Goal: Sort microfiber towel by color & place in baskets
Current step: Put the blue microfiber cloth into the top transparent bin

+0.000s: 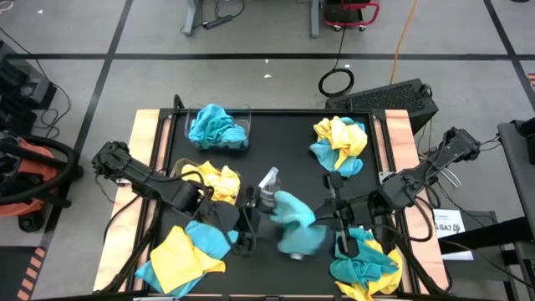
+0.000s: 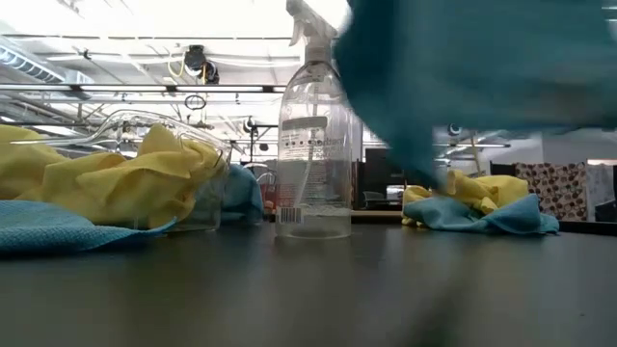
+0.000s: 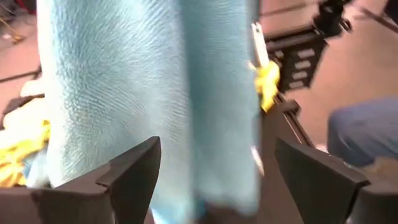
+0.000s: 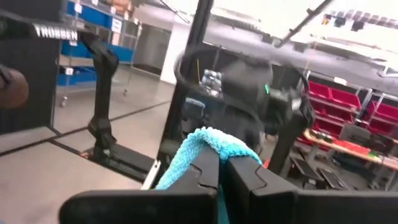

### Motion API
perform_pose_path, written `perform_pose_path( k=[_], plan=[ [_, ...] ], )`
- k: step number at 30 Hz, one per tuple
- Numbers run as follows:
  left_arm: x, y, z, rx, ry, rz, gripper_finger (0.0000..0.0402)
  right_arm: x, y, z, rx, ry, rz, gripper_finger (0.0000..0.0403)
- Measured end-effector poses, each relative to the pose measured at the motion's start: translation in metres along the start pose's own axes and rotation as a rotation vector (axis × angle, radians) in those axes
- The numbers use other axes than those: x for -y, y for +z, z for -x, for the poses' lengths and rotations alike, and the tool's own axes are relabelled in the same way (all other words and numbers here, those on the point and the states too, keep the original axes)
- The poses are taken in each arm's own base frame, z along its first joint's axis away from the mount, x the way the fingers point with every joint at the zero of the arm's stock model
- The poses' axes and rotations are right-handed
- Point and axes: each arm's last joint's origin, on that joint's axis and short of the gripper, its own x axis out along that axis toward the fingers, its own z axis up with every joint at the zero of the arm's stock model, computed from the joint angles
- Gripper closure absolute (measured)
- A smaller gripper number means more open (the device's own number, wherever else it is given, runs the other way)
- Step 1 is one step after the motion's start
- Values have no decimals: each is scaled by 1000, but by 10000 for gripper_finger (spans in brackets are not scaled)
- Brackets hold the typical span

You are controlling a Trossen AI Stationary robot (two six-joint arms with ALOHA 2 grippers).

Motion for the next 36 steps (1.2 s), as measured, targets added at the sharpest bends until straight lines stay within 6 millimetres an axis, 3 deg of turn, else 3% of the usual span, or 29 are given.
perform_pose_path(
  k=[6,15,25,30,36],
  plan=[
    [-9,3,-22,75,16,15,81,6,30,-10,-23,11,69,402],
    [-4,3,-53,205,-290,-38,84,11,67,-27,-34,13,165,402],
    [1,13,-54,345,-414,-61,163,12,64,-36,-106,17,190,402],
    [2,13,-53,348,-467,-52,127,14,64,-37,-107,9,180,402],
    [3,8,-63,320,-478,-26,38,15,64,-37,-103,6,183,402]
  ],
)
